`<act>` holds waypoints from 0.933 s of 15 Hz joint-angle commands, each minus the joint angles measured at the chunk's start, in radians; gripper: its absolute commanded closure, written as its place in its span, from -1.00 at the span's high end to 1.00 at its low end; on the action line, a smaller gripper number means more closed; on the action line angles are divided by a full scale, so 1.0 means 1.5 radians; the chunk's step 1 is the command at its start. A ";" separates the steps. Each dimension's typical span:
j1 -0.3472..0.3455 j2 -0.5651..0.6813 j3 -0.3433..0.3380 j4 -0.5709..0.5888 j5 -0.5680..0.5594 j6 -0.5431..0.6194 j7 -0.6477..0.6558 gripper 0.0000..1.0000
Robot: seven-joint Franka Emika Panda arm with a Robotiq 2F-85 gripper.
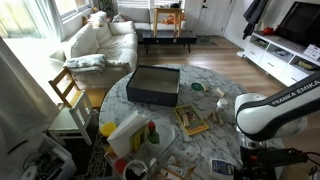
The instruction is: Slide the bottle with a blue lid to the right, pick up the bottle with a blue lid and place it the right way up on the table, pick up the bottle with a blue lid and put it in the clear storage container
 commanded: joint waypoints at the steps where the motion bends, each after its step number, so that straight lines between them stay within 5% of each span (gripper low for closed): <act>1: 0.008 0.027 -0.001 0.014 -0.028 0.067 0.073 1.00; 14: 0.023 0.016 -0.015 0.014 -0.177 0.287 0.303 1.00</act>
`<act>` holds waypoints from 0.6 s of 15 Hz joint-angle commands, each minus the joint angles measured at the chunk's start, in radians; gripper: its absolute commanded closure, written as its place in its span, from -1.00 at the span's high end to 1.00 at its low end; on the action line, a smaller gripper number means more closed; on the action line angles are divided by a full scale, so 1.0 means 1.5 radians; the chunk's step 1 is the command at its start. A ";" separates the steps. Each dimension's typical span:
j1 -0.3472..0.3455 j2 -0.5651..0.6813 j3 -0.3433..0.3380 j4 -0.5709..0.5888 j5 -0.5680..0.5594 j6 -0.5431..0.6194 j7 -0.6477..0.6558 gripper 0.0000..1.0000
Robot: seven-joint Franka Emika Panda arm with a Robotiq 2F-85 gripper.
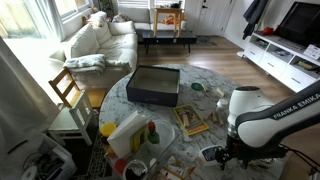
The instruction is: Slide the bottle with a blue lid to the right, pick up the bottle with a blue lid and place it the right way up on the table, pick up the bottle with a blue lid and put it in the clear storage container
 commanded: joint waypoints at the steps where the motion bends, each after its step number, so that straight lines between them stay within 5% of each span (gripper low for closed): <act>1: 0.000 -0.021 -0.013 -0.001 -0.021 0.007 0.027 1.00; 9: -0.060 -0.133 -0.057 0.027 0.017 -0.239 -0.082 1.00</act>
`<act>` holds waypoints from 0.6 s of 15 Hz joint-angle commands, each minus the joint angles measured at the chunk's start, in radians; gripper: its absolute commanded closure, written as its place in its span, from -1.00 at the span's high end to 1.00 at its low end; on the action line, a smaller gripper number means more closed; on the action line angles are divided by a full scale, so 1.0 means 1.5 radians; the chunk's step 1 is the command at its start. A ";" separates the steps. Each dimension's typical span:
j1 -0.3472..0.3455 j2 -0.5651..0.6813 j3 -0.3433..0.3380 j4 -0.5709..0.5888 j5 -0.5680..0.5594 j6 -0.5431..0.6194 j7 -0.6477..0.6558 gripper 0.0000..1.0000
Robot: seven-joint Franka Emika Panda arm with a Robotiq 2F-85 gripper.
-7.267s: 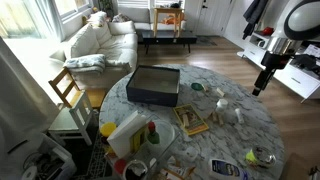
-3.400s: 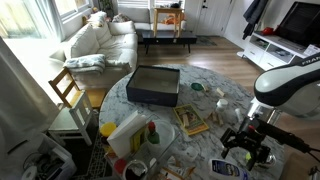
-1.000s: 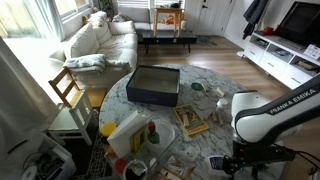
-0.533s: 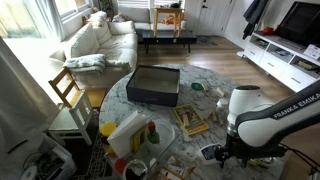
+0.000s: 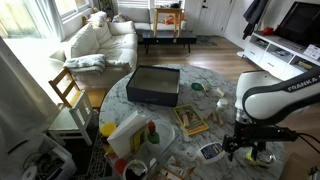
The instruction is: Slide the bottle with a blue lid to the right, pick up the bottle with a blue lid and place it the right way up on the table, pick up the bottle with a blue lid and put it in the clear storage container
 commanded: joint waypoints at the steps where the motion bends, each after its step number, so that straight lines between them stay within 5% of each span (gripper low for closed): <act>1: -0.031 -0.043 -0.027 0.008 0.058 -0.067 -0.060 1.00; 7: -0.050 -0.007 -0.051 -0.008 0.278 0.107 -0.125 1.00; 9: -0.051 -0.019 -0.048 0.006 0.227 0.058 -0.101 1.00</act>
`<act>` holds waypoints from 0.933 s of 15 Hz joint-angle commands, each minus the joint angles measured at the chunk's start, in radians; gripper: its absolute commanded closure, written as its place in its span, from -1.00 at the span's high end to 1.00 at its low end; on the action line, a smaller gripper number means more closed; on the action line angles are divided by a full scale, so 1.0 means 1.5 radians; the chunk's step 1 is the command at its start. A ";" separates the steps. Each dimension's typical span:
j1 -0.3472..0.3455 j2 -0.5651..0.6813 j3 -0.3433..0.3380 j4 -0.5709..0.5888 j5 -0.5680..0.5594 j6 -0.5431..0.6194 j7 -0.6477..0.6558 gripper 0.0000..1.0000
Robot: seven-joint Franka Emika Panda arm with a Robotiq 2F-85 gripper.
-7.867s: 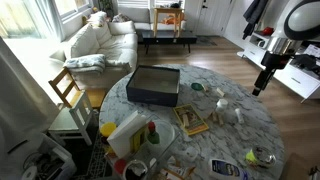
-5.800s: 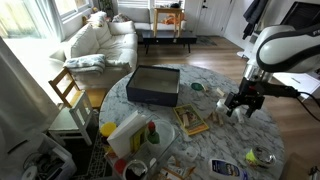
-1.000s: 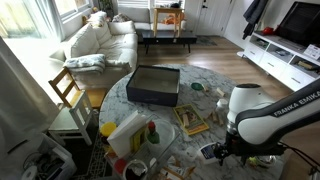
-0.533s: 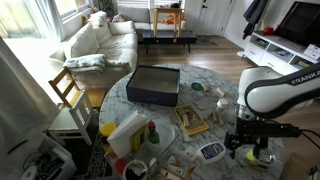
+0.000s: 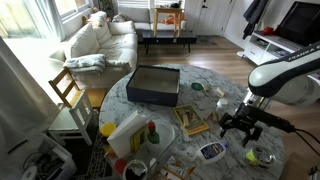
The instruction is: Slide the bottle with a blue lid to the right, pick up the bottle with a blue lid and place it the right way up on the table, pick up the bottle with a blue lid and put it in the clear storage container
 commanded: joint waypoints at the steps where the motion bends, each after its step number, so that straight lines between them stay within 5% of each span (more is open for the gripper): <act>1: -0.003 0.001 0.003 0.001 -0.002 -0.002 0.001 1.00; 5: -0.002 0.000 0.005 0.004 -0.002 -0.003 0.001 1.00; 9: -0.011 0.050 -0.003 0.011 0.032 0.076 0.096 1.00; 14: -0.015 0.106 0.000 0.029 0.146 0.075 0.115 1.00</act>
